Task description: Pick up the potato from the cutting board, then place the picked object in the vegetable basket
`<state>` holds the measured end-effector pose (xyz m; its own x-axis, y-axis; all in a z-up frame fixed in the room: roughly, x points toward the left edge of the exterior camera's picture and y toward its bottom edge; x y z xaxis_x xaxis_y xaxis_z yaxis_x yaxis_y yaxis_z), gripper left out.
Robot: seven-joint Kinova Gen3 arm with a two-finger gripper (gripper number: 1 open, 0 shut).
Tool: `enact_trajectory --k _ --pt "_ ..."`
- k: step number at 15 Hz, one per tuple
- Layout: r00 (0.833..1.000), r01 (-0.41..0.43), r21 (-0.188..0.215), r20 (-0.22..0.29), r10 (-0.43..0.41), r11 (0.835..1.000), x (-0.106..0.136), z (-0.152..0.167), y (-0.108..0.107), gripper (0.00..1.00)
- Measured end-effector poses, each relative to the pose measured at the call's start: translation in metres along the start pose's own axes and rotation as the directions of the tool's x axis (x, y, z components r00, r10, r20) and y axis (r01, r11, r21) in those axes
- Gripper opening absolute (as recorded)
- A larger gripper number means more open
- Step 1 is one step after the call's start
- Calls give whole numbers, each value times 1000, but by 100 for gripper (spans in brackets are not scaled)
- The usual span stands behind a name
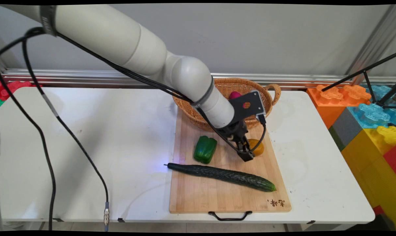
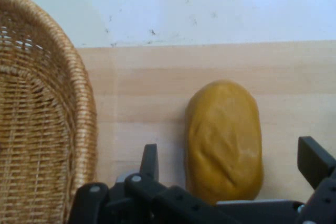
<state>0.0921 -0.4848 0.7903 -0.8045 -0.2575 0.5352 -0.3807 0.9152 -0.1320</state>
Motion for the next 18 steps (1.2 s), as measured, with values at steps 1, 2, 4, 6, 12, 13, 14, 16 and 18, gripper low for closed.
enact_trajectory --k 1,2,4,6,12,13,14,16,18 --pt "1000 2 1 -1 -2 1000 0 5 1 100" --pt "1000 1 3 -2 -1 1000 1 8 1 100" --pt "1000 -3 5 -5 3 1000 2 12 2 0" --pt "1000 -5 8 -6 5 1000 2 15 3 0" --pt "999 28 12 -20 -28 1000 11 -1 0 0" --pt "999 33 12 -26 -33 999 13 -5 -2 0" --pt "998 41 13 -37 -41 999 19 -13 -5 0" --pt "996 69 19 -57 -68 997 28 -30 -14 0" --pt "993 95 26 -70 -93 995 35 -41 -24 0"
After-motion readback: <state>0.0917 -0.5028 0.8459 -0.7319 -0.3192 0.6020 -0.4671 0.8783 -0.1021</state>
